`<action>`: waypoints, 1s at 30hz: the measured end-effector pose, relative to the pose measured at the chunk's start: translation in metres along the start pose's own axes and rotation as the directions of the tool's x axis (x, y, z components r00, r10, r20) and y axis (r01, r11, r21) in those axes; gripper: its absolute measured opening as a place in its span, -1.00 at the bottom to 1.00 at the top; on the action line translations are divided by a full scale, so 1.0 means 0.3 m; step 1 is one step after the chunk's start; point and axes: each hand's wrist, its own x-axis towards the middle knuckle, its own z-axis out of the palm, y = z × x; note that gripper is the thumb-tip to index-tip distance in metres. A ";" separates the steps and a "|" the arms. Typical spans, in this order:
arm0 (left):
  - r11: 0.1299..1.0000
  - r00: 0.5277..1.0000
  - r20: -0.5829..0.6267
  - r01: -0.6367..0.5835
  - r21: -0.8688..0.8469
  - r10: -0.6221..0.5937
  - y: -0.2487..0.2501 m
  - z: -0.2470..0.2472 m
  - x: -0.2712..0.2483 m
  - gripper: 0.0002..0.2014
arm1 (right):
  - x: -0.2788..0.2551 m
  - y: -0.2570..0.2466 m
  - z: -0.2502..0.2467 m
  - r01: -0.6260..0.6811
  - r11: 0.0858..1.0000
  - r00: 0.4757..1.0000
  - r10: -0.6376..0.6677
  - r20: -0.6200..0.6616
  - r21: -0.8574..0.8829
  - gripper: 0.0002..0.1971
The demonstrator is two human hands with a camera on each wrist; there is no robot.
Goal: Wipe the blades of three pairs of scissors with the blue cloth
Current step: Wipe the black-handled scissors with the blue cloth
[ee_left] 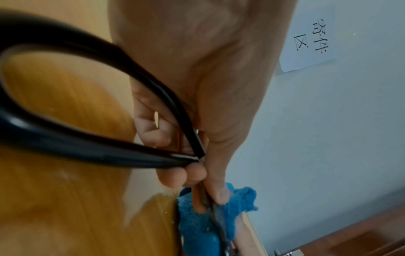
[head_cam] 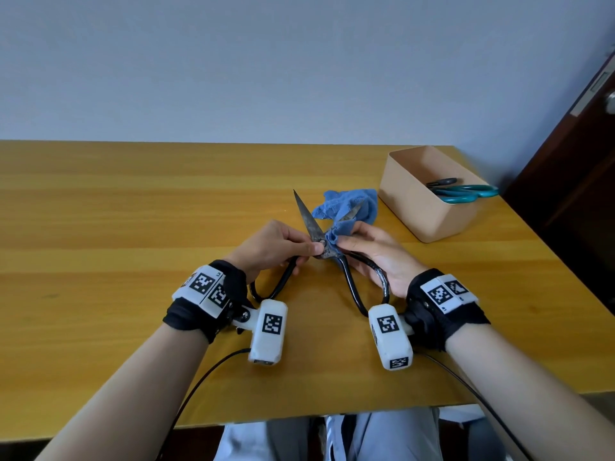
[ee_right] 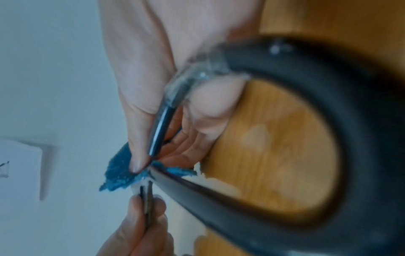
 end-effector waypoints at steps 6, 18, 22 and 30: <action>1.000 1.000 -0.007 0.025 -0.001 -0.025 -0.015 0.003 0.005 -0.58 | 0.008 0.000 0.020 0.010 0.989 0.999 -0.016 -0.038 -0.146 -0.65; 0.998 1.000 -0.023 -0.007 -0.070 0.006 -0.039 0.009 -0.002 -0.60 | 0.013 0.010 0.002 -0.068 0.983 0.982 0.036 -0.184 -0.170 -0.82; 0.997 0.999 -0.042 -0.020 -0.081 0.016 -0.043 0.012 -0.007 -0.61 | 0.000 0.006 -0.010 -0.070 0.971 0.990 0.039 -0.134 -0.230 -0.74; 0.997 0.995 -0.063 -0.076 -0.002 0.076 -0.036 0.020 -0.022 -0.57 | -0.002 0.011 0.019 -0.007 0.945 0.995 -0.024 -0.092 -0.328 -0.77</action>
